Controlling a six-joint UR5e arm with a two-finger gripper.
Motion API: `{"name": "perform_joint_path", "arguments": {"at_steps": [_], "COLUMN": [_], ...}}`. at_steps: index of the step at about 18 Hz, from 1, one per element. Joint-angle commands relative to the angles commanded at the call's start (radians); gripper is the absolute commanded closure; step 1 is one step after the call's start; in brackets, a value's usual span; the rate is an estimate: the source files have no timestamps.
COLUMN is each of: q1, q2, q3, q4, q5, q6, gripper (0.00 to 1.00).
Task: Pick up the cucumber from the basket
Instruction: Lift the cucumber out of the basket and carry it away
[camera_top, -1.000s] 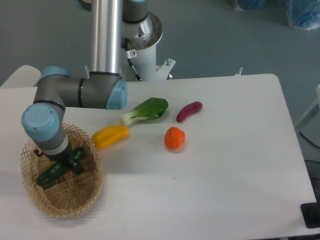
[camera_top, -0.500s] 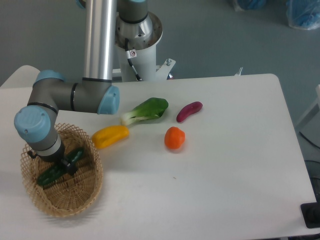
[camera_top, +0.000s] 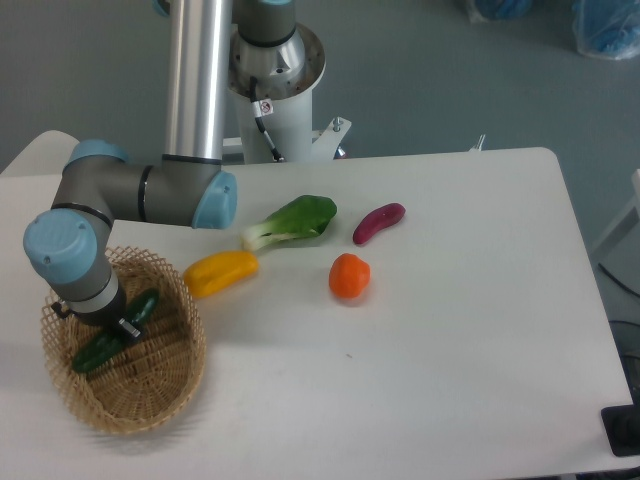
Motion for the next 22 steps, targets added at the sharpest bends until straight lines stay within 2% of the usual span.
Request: {"name": "perform_joint_path", "arguments": {"at_steps": [4,9,12,17,22], "q1": [0.032,0.107,0.172,0.299,0.408], "q2": [0.021,0.031,0.031,0.022,-0.021], "q3": [0.026,0.113,0.147,0.163,0.227], "q4": [-0.02,-0.13,-0.173,-0.173,-0.179], "q5": [0.034,0.034,0.034,0.034,0.032], "q6": [0.046,0.064,0.141,0.296,0.464], "gripper": [0.96,0.96,0.96,0.95,0.96]}}
